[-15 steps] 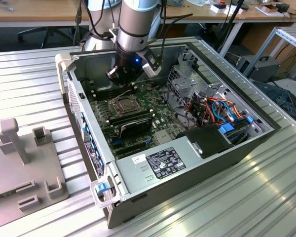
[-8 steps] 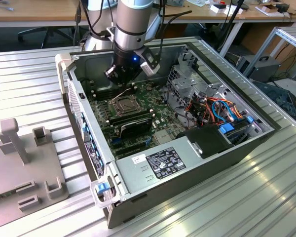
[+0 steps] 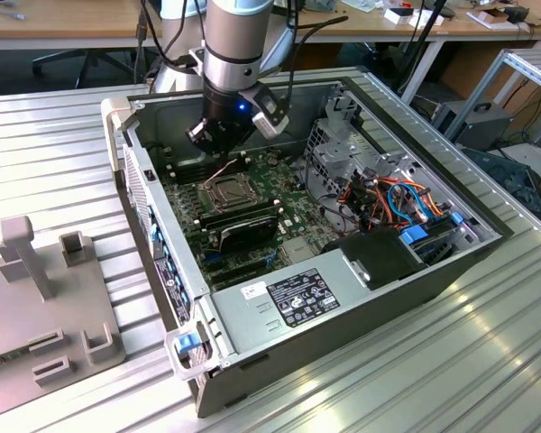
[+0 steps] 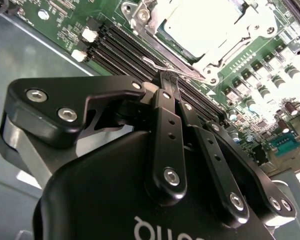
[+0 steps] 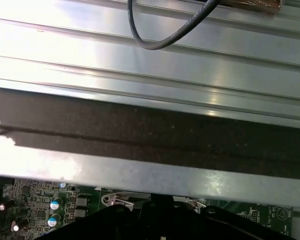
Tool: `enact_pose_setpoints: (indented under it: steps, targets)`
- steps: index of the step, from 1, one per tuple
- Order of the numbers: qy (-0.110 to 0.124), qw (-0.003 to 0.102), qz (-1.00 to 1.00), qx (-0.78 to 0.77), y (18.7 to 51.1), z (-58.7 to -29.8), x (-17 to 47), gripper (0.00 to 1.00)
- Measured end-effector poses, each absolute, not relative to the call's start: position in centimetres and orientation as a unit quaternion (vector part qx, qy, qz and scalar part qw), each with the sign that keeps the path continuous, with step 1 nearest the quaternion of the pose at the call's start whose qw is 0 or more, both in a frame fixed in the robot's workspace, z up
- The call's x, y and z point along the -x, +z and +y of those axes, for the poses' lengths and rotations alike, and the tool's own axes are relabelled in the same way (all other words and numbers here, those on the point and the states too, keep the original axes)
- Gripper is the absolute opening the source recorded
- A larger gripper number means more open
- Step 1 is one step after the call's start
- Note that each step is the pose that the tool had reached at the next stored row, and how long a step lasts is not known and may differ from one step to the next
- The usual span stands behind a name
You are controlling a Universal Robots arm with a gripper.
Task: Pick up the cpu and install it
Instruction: 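Install the first cpu locking lever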
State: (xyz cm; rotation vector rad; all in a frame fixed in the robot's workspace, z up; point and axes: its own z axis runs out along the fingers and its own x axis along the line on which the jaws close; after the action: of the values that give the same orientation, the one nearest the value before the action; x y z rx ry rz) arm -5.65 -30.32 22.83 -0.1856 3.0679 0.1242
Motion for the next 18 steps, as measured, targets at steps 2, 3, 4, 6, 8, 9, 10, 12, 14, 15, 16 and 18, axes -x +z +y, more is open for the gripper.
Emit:
enact_pose_setpoints:
  steps: [2, 3, 4, 6, 8, 9, 10, 12, 14, 15, 16, 18]
  targets:
    - [0.040, 0.034, 0.997, 0.060, 22.8, -30.3, 6.0, 0.11]
    - [0.040, 0.035, 0.997, 0.060, 22.8, -30.3, 6.3, 0.11]
    - [0.041, 0.036, 0.997, 0.060, 22.8, -30.3, 6.5, 0.11]
    - [0.040, 0.039, 0.997, 0.060, 22.9, -30.3, 6.9, 0.11]
    - [0.040, 0.044, 0.996, 0.060, 23.4, -30.2, 7.1, 0.11]
    - [0.040, 0.046, 0.996, 0.060, 23.5, -30.2, 7.2, 0.11]
    - [0.040, 0.046, 0.996, 0.060, 23.5, -30.2, 7.2, 0.11]
    - [0.039, 0.046, 0.996, 0.059, 23.5, -30.2, 7.2, 0.11]
    - [0.039, 0.046, 0.996, 0.058, 23.5, -30.2, 7.2, 0.11]
    - [0.039, 0.046, 0.997, 0.058, 23.5, -30.2, 7.2, 0.11]
    - [0.038, 0.046, 0.997, 0.057, 23.5, -30.3, 7.2, 0.11]
    - [0.037, 0.046, 0.997, 0.055, 23.5, -30.3, 7.2, 0.11]
